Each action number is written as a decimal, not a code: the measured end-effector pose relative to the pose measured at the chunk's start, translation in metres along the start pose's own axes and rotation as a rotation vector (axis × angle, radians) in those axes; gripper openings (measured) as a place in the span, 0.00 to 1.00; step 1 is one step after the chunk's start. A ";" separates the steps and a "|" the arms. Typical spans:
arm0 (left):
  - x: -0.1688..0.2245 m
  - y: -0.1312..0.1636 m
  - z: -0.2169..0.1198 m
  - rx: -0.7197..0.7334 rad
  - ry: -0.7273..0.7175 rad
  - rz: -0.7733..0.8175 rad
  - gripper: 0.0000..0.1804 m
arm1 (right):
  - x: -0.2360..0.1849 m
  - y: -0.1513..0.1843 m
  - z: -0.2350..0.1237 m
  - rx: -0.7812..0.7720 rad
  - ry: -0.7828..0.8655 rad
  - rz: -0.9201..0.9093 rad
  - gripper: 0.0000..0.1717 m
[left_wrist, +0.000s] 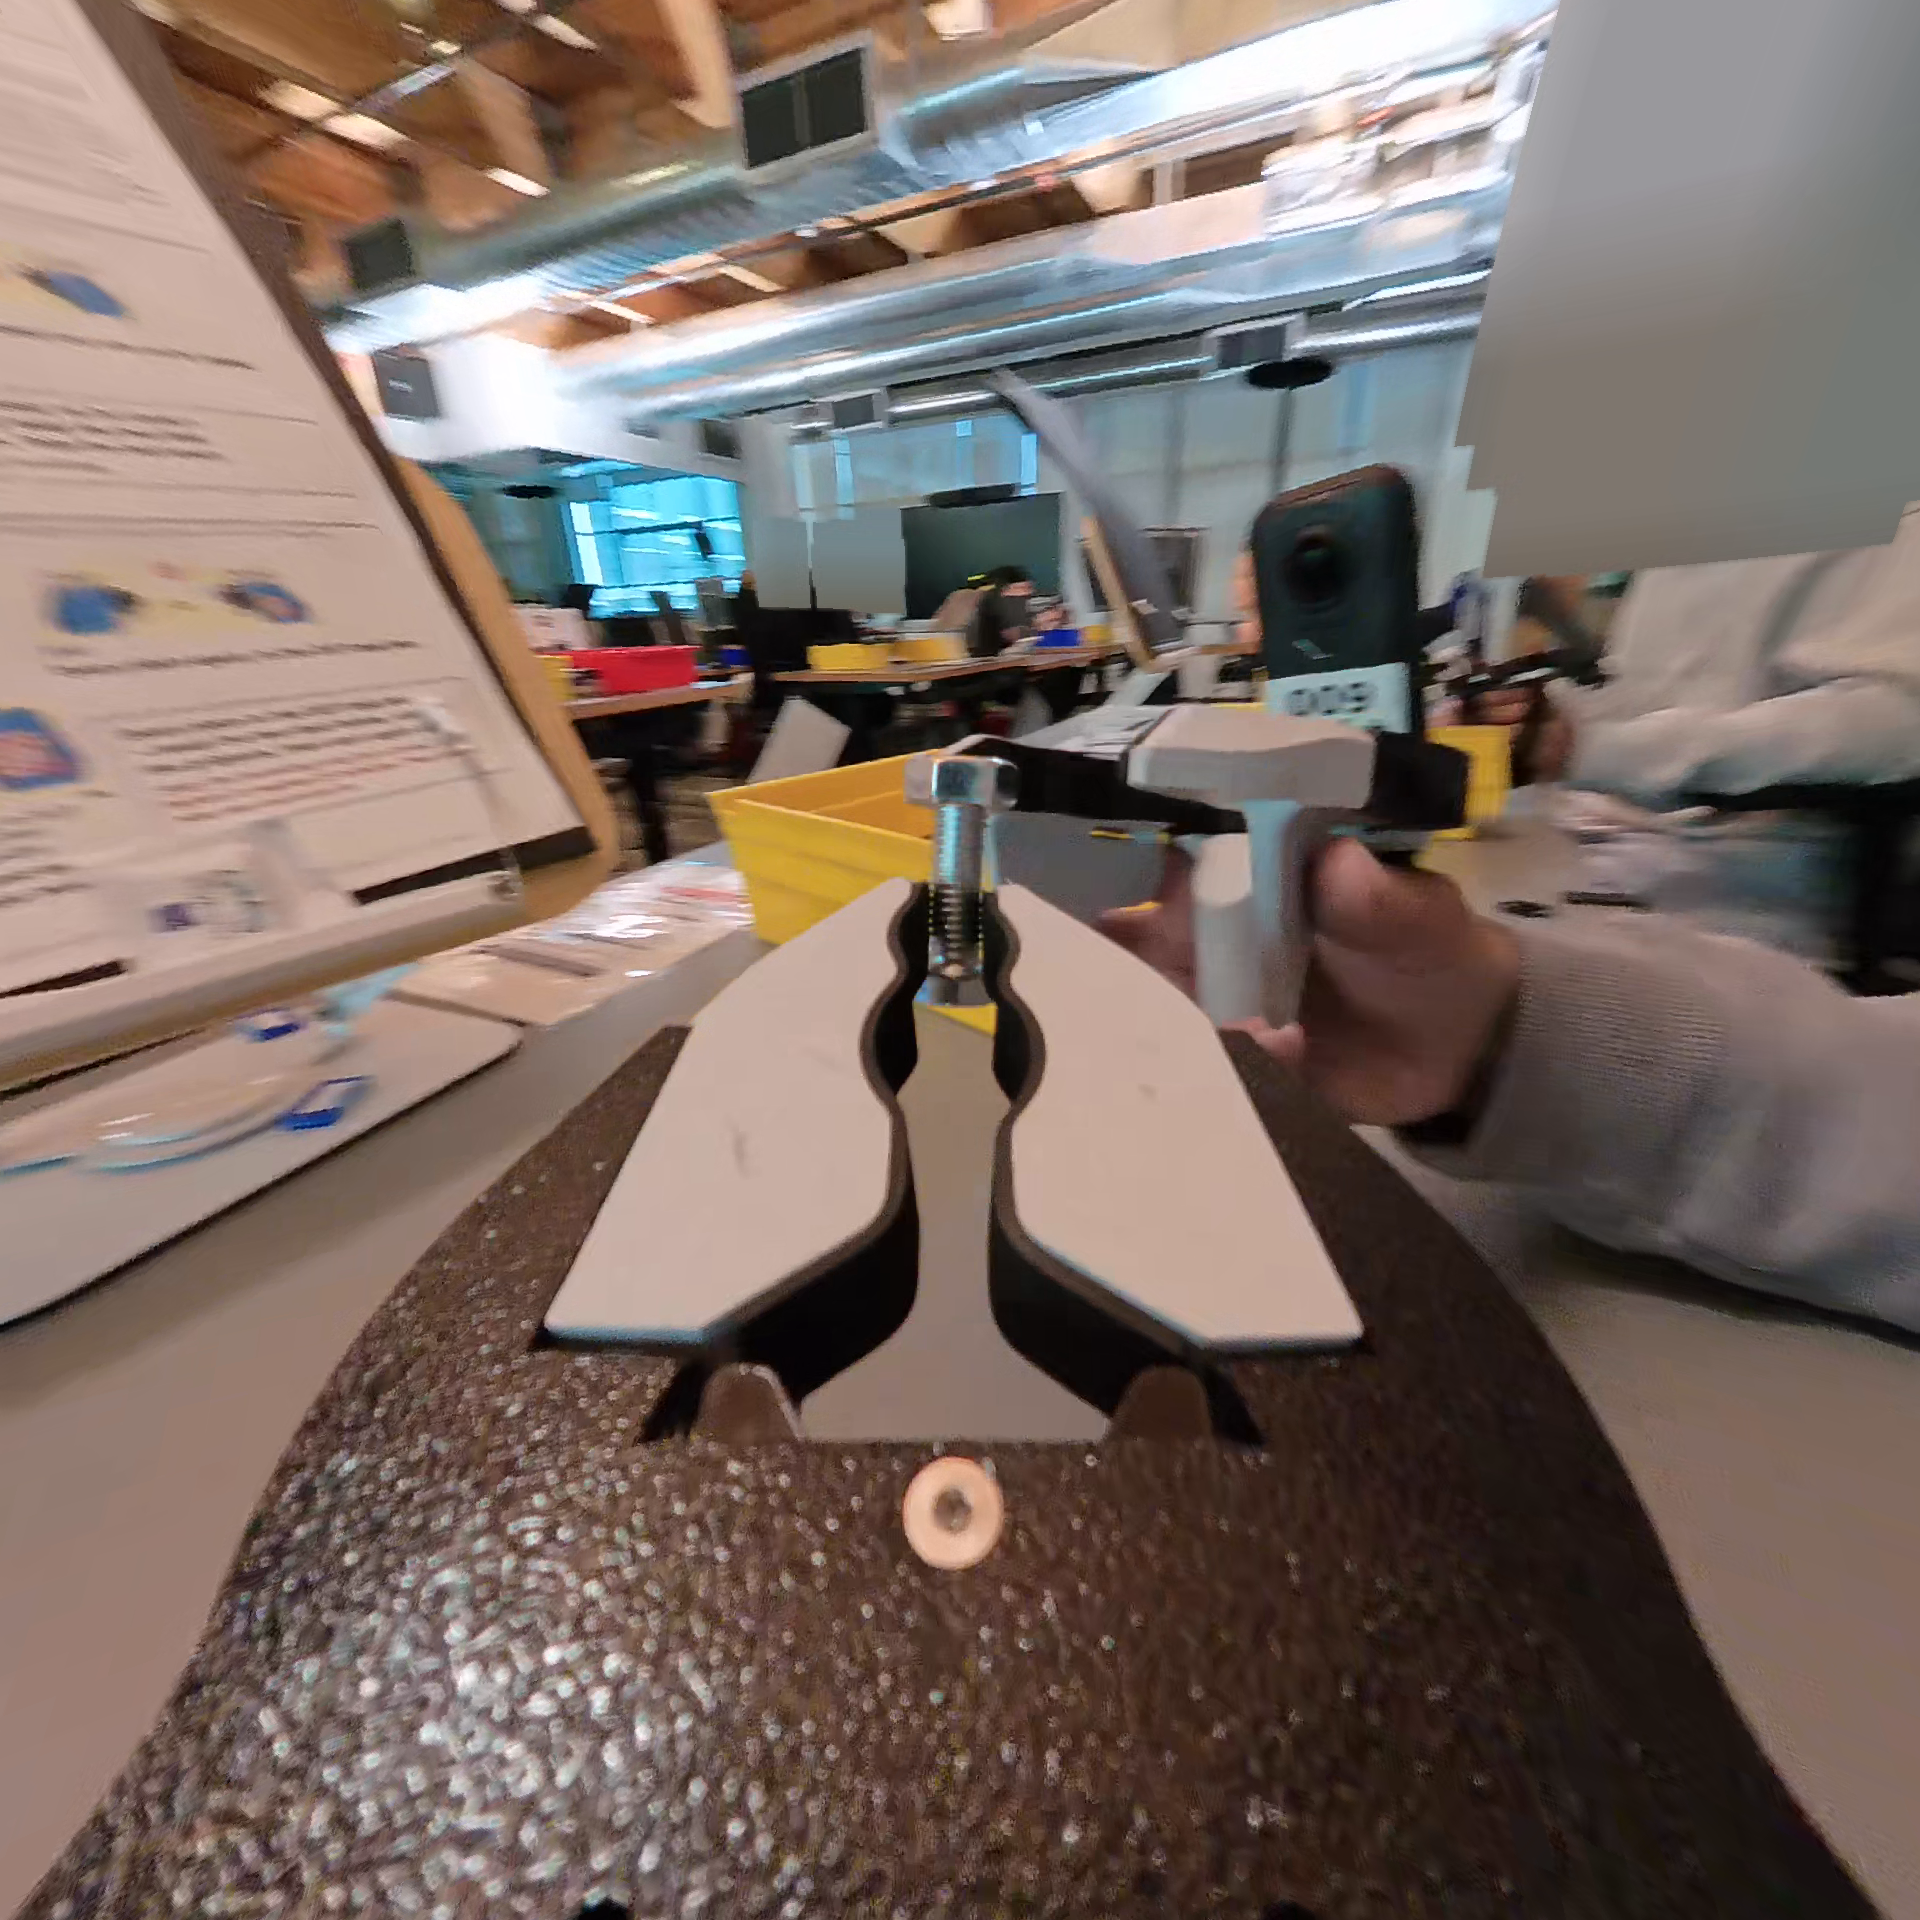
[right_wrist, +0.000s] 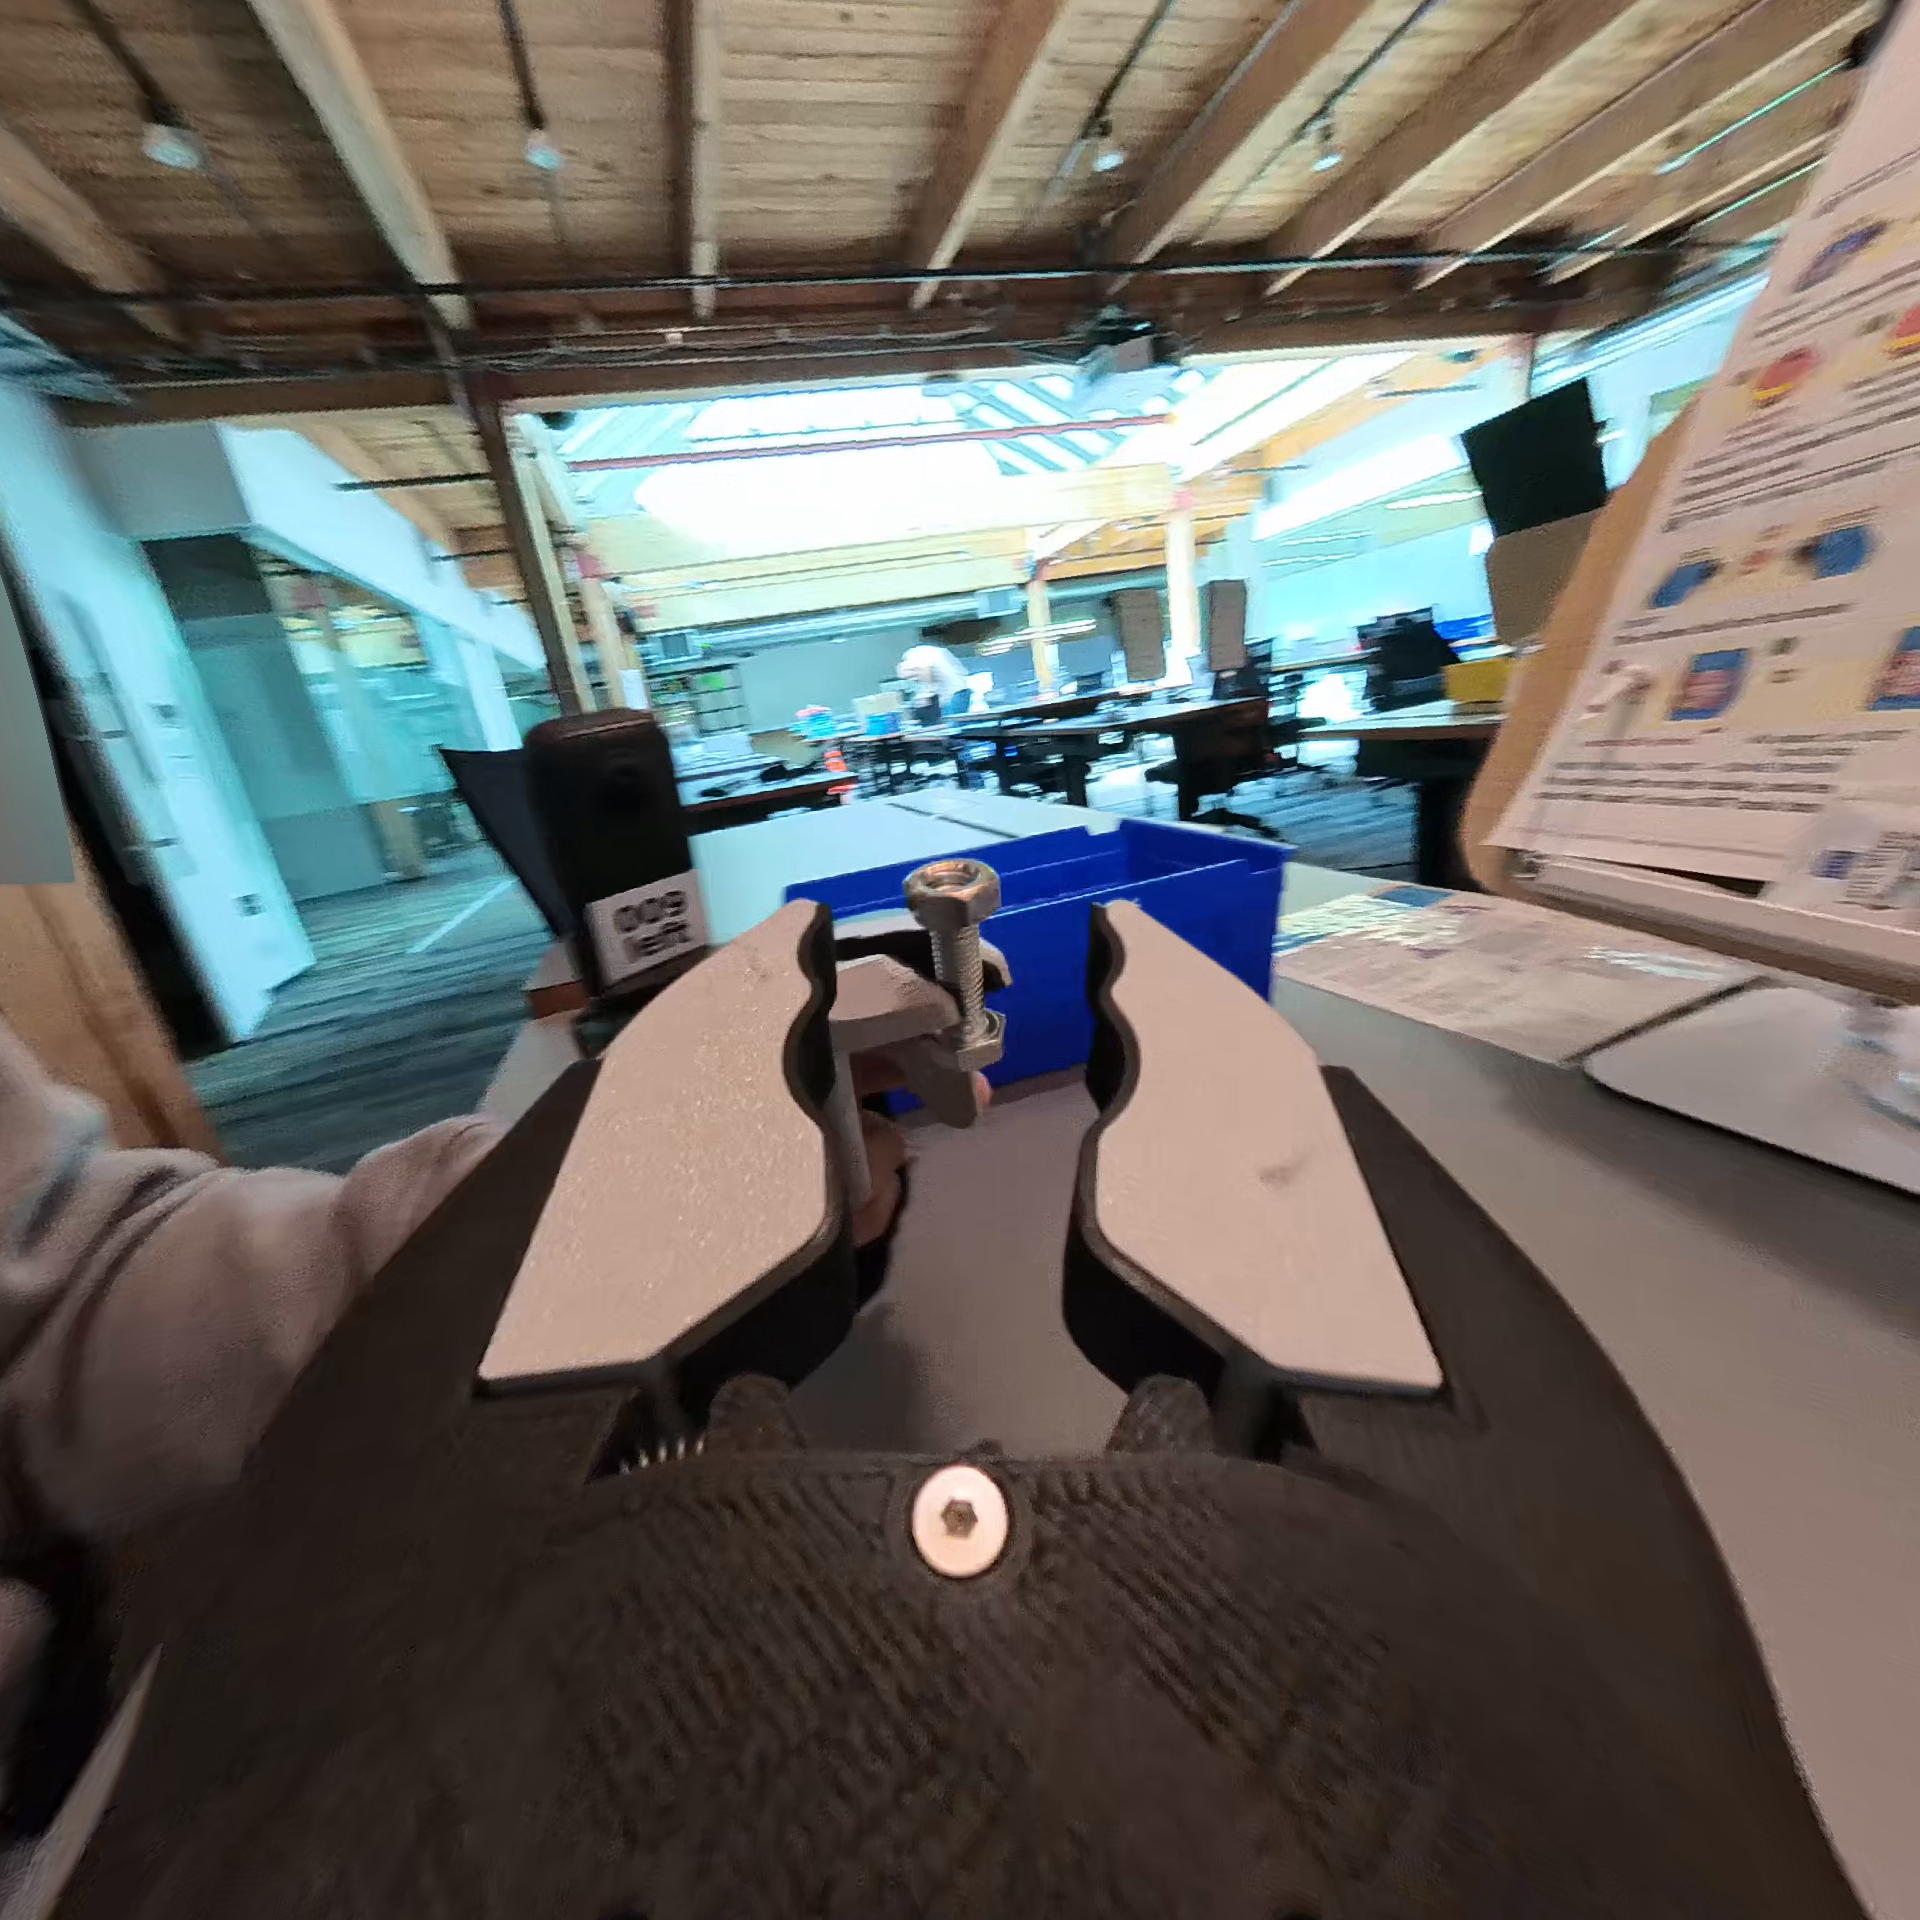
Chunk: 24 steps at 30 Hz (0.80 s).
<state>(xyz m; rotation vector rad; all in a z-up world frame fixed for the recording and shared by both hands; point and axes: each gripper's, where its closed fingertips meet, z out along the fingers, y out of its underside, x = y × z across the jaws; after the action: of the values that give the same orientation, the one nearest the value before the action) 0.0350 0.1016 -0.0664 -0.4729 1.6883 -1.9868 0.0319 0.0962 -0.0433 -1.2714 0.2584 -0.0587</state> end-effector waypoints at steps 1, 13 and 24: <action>-0.003 0.001 0.000 -0.011 -0.036 0.035 0.05 | 0.004 0.000 0.001 0.011 0.049 -0.015 0.25; 0.001 0.005 0.006 -0.069 -0.122 0.201 0.05 | 0.001 0.003 0.007 0.032 0.133 -0.093 0.10; 0.073 0.008 -0.020 -0.132 0.625 -0.200 0.05 | -0.060 0.016 -0.024 -0.202 -0.508 -0.012 0.11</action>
<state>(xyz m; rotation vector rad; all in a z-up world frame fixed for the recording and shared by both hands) -0.0345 0.0757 -0.0812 -0.0548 2.2231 -2.3372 -0.0330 0.0897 -0.0555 -1.4426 -0.1854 0.2843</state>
